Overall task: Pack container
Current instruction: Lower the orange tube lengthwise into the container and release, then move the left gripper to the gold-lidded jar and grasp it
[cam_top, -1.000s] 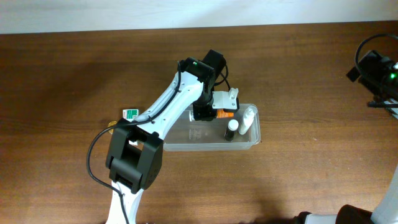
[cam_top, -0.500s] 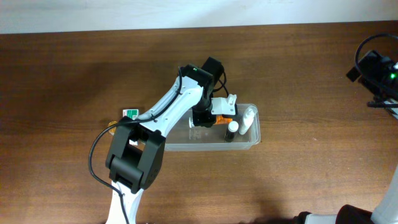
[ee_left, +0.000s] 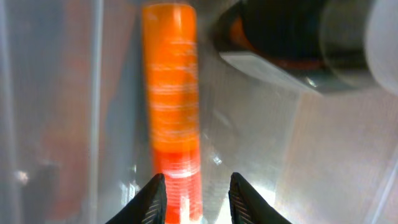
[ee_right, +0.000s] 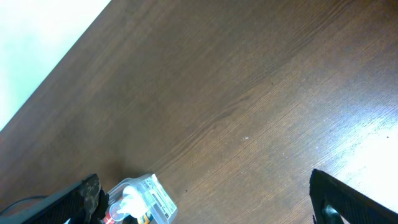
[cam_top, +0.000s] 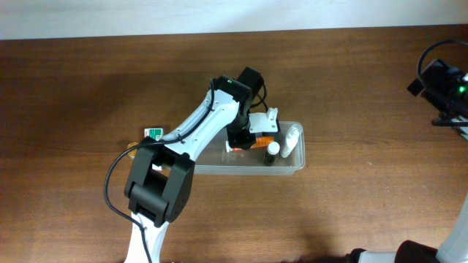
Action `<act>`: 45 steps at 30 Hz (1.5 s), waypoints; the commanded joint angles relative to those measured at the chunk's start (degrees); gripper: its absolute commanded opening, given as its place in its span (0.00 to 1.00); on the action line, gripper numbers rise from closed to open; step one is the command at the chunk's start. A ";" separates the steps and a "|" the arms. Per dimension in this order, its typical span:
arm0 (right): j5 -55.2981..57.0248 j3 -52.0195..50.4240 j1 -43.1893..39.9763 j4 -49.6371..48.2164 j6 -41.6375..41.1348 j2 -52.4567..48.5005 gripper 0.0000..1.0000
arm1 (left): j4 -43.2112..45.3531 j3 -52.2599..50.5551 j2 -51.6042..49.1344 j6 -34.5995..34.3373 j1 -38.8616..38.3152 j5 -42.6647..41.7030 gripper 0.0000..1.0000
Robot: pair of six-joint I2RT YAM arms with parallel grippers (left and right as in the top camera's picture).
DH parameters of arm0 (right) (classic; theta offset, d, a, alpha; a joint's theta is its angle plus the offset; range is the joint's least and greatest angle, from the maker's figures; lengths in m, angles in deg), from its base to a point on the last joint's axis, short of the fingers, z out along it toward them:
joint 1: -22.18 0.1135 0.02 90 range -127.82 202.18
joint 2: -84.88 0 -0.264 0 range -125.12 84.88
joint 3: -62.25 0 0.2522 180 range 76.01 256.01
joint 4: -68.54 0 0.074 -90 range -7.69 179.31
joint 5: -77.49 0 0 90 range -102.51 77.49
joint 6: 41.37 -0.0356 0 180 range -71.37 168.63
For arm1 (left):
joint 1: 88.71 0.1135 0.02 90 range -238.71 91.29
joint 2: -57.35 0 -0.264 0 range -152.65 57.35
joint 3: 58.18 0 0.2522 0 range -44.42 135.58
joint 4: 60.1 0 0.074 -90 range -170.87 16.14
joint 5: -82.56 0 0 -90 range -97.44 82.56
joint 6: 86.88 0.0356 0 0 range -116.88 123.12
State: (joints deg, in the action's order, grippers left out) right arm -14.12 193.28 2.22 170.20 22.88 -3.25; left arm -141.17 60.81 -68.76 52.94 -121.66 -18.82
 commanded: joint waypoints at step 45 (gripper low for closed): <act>-0.33 0.48 -0.33 -0.07 -0.24 -0.22 0.98 | -5.66 -9.97 12.22 -35.69 43.98 4.39 0.72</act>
State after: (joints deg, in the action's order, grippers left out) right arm -14.12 193.28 2.22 170.18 22.88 -3.25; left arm -148.67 53.82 -56.67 17.38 -77.70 -15.54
